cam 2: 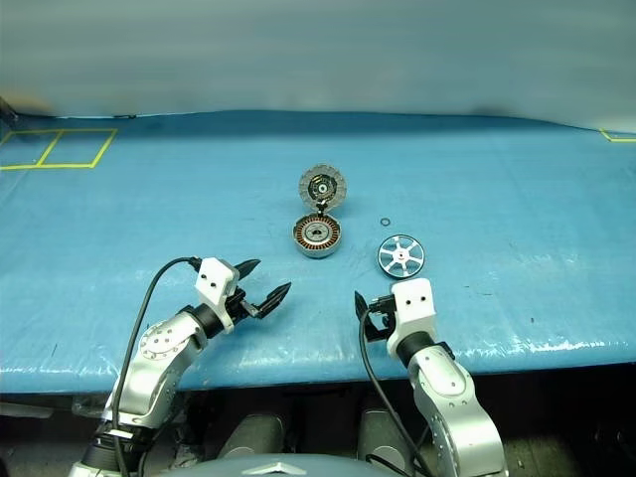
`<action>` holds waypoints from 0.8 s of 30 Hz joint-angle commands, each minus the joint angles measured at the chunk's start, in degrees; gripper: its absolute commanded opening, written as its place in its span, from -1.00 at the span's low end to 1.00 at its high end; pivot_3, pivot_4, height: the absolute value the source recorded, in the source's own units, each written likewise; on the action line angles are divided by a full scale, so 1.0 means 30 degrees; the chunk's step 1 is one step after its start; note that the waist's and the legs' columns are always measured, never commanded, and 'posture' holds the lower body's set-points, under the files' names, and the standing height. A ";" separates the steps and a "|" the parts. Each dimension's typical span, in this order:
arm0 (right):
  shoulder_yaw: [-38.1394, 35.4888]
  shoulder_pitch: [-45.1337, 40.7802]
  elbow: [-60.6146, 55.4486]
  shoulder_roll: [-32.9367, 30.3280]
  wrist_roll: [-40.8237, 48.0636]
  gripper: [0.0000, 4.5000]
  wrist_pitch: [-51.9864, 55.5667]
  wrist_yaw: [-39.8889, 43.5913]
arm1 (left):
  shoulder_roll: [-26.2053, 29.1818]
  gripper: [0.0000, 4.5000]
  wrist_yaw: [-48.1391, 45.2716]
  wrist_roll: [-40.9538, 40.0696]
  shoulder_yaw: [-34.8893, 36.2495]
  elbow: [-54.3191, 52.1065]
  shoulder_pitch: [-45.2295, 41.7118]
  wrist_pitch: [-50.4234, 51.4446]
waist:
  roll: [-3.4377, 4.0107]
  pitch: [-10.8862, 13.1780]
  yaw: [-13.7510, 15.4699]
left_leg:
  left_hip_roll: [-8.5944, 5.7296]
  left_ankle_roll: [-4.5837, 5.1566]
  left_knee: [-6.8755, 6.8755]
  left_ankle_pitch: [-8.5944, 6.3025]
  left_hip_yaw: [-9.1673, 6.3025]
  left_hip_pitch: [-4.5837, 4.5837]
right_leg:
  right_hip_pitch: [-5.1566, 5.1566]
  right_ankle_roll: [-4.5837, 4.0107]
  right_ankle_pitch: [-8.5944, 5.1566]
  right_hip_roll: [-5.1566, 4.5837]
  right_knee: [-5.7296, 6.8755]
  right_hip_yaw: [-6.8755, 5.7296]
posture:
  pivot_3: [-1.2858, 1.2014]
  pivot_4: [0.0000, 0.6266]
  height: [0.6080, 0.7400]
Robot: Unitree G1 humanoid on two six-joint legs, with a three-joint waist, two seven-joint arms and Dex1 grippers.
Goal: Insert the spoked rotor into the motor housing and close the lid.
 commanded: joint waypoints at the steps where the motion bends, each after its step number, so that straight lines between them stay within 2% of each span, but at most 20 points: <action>1: 0.0049 0.0023 -0.0430 -0.0004 -0.0006 0.99 -0.0480 0.0110 | 0.0168 1.00 -0.0172 -0.0075 0.0109 -0.0560 -0.0077 -0.0023 | 0.0000 0.0000 -0.0001 | 0.0000 0.0000 0.0000 0.0000 0.0001 0.0000 | -0.0001 0.0000 0.0000 0.0001 0.0000 0.0000 | 0.03 -0.52 1.00; 24: 0.0213 -0.0379 -0.0407 0.0365 -0.0673 0.99 -0.0635 -0.0089 | 0.0062 1.00 -0.0175 0.0269 -0.0097 -0.0444 0.0229 -0.0138 | 0.0000 0.0000 -0.0012 | 0.0000 0.0000 0.0001 0.0000 0.0000 0.0000 | 0.0001 0.0000 0.0000 -0.0004 0.0000 0.0006 | 0.03 -0.52 1.00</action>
